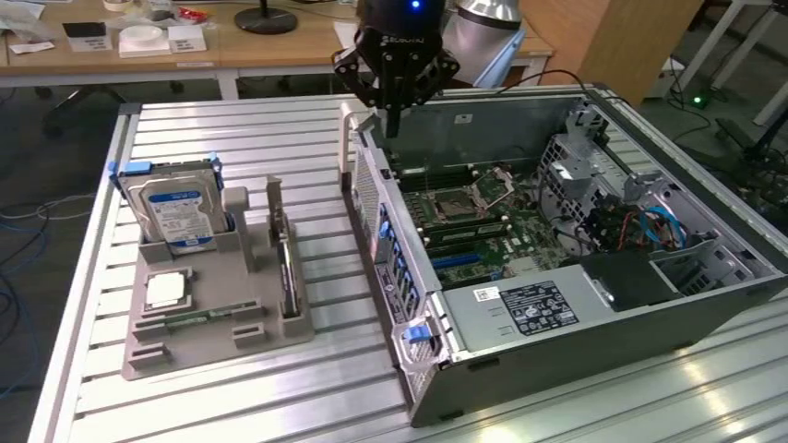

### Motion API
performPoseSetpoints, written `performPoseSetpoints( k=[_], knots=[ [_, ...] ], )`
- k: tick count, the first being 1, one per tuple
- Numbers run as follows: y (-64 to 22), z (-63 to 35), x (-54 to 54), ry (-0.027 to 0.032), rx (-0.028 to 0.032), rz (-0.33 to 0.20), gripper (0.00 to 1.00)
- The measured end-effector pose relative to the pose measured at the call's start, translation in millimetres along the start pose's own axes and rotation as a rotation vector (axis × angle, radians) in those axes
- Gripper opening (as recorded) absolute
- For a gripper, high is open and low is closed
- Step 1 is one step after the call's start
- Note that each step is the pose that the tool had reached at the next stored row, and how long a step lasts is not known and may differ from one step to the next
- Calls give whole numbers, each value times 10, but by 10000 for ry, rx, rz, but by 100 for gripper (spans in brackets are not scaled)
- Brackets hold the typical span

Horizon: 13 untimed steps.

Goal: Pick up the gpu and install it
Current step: 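Reach for the gpu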

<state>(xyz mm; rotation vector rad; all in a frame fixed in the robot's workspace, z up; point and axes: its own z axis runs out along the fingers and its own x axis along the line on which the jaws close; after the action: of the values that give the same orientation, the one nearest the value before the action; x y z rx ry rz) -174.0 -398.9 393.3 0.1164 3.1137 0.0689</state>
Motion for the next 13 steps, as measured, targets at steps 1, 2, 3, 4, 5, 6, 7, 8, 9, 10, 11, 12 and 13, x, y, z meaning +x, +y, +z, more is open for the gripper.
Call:
performPoseSetpoints(
  k=[1, 2, 3, 4, 5, 6, 7, 8, 9, 10, 11, 12, 13],
  knots=[
    [-3, -1, 35, 0, 0, 1, 11],
    [-5, -2, 72, 0, 0, 2, 11],
    [-8, -3, 108, 0, 0, 2, 11],
    [-11, -4, 145, 0, 0, 0, 11],
    [-14, -5, 178, 0, 0, 0, 11],
    [-16, -6, 211, 0, 0, 1, 11],
    [-18, -7, 243, 0, 1, 2, 11],
    [-20, -7, 274, 0, 0, 2, 11],
    [-23, -8, 305, 0, 1, 1, 11],
    [-25, -9, 336, 0, 0, 0, 11],
    [-28, -10, 370, -1, 0, 0, 11],
    [-30, -11, 403, 0, 0, 1, 11],
    [-32, -11, 437, -1, 0, 2, 11]
  ],
)
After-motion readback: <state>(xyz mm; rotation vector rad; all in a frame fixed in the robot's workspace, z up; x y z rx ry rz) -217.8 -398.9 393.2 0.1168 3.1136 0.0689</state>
